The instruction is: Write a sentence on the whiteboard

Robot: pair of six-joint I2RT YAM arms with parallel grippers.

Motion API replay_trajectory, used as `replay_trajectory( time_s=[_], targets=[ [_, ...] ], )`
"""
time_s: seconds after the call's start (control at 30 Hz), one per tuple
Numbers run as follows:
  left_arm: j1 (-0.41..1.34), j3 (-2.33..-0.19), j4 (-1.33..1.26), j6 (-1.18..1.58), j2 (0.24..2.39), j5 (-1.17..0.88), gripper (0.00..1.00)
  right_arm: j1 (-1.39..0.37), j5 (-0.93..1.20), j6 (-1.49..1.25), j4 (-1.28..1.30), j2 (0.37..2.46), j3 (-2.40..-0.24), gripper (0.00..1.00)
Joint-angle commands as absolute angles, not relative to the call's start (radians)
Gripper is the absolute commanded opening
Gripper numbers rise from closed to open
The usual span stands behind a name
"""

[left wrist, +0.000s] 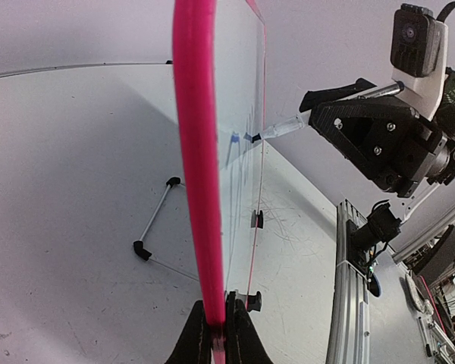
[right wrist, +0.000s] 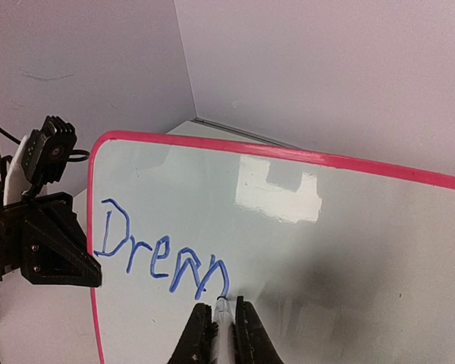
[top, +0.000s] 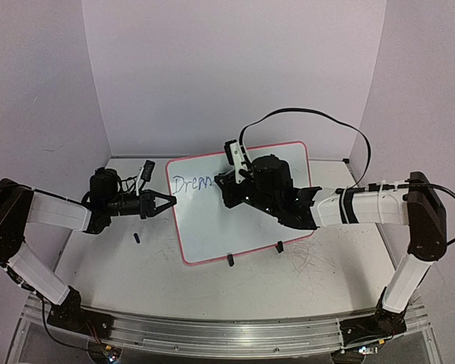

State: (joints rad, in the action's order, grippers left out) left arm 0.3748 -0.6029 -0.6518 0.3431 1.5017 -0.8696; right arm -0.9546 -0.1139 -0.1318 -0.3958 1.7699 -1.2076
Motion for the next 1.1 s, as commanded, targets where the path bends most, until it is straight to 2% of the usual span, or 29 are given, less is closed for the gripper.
replay_trajectory(
  time_s=[0.0,0.47,1.07],
  targets=[
    [0.382,-0.643,-0.652,0.281,1.482,-0.86,0.0,-0.951,-0.135,-0.127,-0.379,1.752,-1.219,0.0],
    [0.382,-0.643,-0.652,0.28,1.484,-0.86,0.0,-0.914,-0.166,-0.09,-0.388,1.779,-1.31,0.0],
    [0.382,-0.643,-0.65,0.276,1.485,-0.852,0.0,-0.933,-0.141,-0.16,-0.362,1.712,-1.156,0.0]
  ],
)
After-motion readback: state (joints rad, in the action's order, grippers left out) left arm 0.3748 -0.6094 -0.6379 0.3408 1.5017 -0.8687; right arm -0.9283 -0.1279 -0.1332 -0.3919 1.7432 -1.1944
